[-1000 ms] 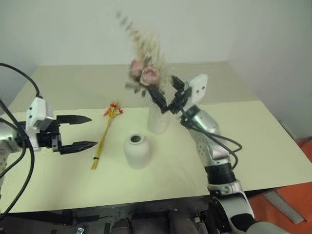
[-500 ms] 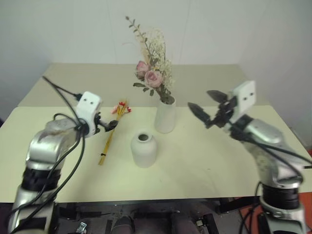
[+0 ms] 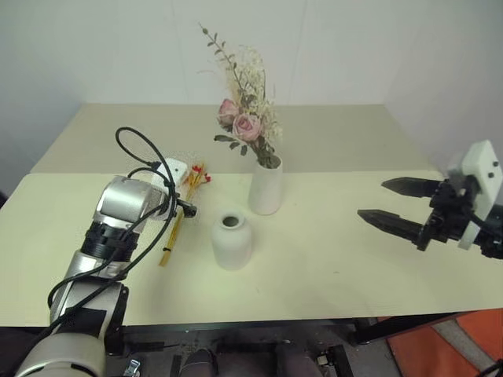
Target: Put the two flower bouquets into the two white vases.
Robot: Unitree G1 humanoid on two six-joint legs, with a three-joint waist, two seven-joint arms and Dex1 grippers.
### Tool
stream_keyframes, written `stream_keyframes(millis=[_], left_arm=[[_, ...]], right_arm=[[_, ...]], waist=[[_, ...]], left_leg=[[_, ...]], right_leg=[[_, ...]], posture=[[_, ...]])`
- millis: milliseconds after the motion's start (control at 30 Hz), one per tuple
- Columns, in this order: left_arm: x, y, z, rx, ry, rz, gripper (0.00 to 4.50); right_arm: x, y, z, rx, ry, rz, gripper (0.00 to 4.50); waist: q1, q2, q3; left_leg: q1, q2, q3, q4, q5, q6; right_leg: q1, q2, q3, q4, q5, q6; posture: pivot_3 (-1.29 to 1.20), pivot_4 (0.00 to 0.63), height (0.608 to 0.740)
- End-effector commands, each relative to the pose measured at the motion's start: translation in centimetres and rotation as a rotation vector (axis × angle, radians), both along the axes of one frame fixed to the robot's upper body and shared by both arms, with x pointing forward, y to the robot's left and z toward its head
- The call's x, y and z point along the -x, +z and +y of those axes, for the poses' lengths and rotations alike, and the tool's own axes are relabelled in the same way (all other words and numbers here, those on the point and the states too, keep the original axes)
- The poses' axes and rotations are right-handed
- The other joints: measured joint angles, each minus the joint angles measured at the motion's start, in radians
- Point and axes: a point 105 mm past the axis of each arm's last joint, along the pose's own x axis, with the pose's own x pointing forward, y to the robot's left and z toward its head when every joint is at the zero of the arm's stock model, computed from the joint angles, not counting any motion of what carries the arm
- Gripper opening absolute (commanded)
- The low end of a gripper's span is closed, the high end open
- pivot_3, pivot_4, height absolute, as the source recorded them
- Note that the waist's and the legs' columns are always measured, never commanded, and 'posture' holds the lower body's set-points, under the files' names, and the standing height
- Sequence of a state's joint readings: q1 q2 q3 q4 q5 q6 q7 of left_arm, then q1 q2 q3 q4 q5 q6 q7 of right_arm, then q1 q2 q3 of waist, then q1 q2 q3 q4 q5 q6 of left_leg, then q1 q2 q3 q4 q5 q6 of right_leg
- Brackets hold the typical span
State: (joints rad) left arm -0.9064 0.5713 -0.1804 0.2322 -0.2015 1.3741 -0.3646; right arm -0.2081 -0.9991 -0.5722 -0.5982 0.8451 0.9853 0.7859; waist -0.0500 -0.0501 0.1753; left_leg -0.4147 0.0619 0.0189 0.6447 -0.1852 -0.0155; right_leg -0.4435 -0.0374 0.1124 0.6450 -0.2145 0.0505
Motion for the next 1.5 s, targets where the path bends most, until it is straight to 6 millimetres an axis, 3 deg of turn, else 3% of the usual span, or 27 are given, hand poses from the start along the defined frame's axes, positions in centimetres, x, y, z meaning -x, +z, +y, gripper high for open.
stream_keyframes(millis=[33, 300, 433, 567, 600, 667, 700, 767, 933, 1033, 1100, 1200, 1500], left_arm=[[-0.7, 1.1, -0.5, 0.008, -0.016, -0.017, 3.90], [-1.0, 0.5, -0.4, 0.021, -0.016, 0.022, 1.28], [-1.8, 1.3, 0.2, 0.032, 0.024, -0.027, 0.04], [-2.8, 3.2, 0.6, 0.065, 0.041, -0.154, 0.04], [-3.2, 4.5, 0.4, 0.098, 0.026, -0.251, 0.04], [-3.6, 8.6, -0.5, 0.218, -0.047, -0.603, 0.04], [-3.0, 10.6, -0.7, 0.275, -0.088, -0.759, 0.04], [-1.4, 13.3, -1.1, 0.478, -0.167, -0.884, 0.04], [3.3, 18.4, -1.9, 0.926, -0.463, -1.017, 0.04], [6.5, 21.3, -1.3, 1.274, -0.666, -1.048, 0.04], [7.9, 21.9, -2.1, 1.373, -0.810, -0.970, 0.04], [9.0, 21.2, -3.8, 1.373, -0.944, -0.860, 0.04], [8.1, 18.6, -7.7, 1.322, -1.064, -0.682, 0.04]], right_arm=[[0.6, 1.1, 0.1, 0.009, -0.010, -0.054, 4.50], [0.9, 0.2, 0.0, -0.010, -0.048, -0.028, 4.50], [1.2, 0.0, -0.3, -0.009, -0.058, -0.020, 4.50], [1.9, -0.4, -1.0, 0.014, -0.049, -0.001, 4.50], [2.1, -0.5, -1.3, 0.027, -0.050, 0.002, 4.50], [2.5, -0.8, -1.9, 0.051, -0.058, 0.006, 4.50], [2.7, -1.0, -2.2, 0.059, -0.060, 0.006, 4.50], [3.0, -1.2, -2.6, 0.062, -0.061, 0.006, 4.50], [3.2, -1.9, -3.5, 0.060, -0.085, -0.003, 4.50], [3.3, -2.6, -3.2, 0.038, -0.079, 0.002, 4.50], [3.4, -3.0, -2.9, 0.030, -0.077, 0.003, 4.50], [3.5, -3.4, -2.7, 0.019, -0.088, 0.001, 4.50], [4.2, -4.3, -2.3, 0.002, -0.121, 0.002, 4.50]], waist=[[0.001, 0.000, 0.000], [0.005, 0.000, 0.000], [0.005, 0.000, 0.000], [0.006, 0.000, 0.000], [0.007, 0.000, 0.000], [0.008, 0.000, 0.000], [0.009, 0.000, 0.000], [0.011, 0.000, 0.000], [0.009, 0.000, 0.000], [0.007, 0.000, 0.000], [0.006, 0.000, 0.000], [0.005, 0.000, 0.000], [0.007, 0.000, 0.000]], left_leg=[[0.000, 0.000, -0.001, 0.000, 0.000, 0.000], [-0.001, -0.003, -0.004, 0.000, 0.000, 0.000], [-0.001, -0.005, -0.006, 0.000, 0.000, 0.000], [-0.001, -0.010, -0.014, 0.000, 0.000, 0.000], [-0.001, -0.010, -0.014, 0.000, 0.000, 0.000], [-0.002, -0.011, -0.015, 0.000, 0.000, 0.000], [-0.002, -0.011, -0.015, 0.000, 0.000, 0.000], [-0.002, -0.012, -0.014, 0.000, 0.000, 0.000], [-0.001, -0.012, -0.015, 0.001, 0.000, 0.000], [0.003, -0.012, -0.015, 0.002, 0.000, 0.000], [0.006, -0.012, -0.015, 0.002, 0.000, 0.000], [0.010, -0.012, -0.016, 0.001, 0.000, 0.000], [0.006, -0.013, -0.018, 0.001, 0.000, 0.000]], right_leg=[[0.001, 0.000, 0.000, -0.001, 0.000, 0.000], [0.003, -0.002, -0.001, -0.004, -0.001, 0.001], [0.004, -0.003, -0.001, -0.003, 0.000, 0.002], [0.004, -0.004, -0.001, -0.003, 0.000, 0.002], [0.004, -0.004, -0.001, -0.003, 0.000, 0.002], [0.004, -0.005, -0.002, -0.005, -0.001, 0.002], [0.005, -0.006, -0.002, -0.004, -0.001, 0.003], [0.006, -0.007, -0.002, -0.006, 0.000, 0.002], [0.007, -0.007, -0.003, -0.005, 0.000, 0.005], [0.012, -0.007, -0.003, -0.005, 0.000, 0.005], [0.015, -0.007, -0.004, -0.005, -0.001, 0.005], [0.020, -0.007, -0.005, -0.008, -0.001, 0.004], [0.022, -0.007, -0.004, -0.015, -0.002, 0.003]], posture=[[0.00, 0.150, 0.740], [0.00, 0.150, 0.740], [0.00, 0.150, 0.740], [0.00, 0.150, 0.740], [0.00, 0.150, 0.740], [0.00, 0.150, 0.740], [0.00, 0.150, 0.740], [0.00, 0.150, 0.740], [0.00, 0.150, 0.740], [0.00, 0.150, 0.740], [0.00, 0.150, 0.740], [0.00, 0.150, 0.740], [0.00, 0.150, 0.740]])
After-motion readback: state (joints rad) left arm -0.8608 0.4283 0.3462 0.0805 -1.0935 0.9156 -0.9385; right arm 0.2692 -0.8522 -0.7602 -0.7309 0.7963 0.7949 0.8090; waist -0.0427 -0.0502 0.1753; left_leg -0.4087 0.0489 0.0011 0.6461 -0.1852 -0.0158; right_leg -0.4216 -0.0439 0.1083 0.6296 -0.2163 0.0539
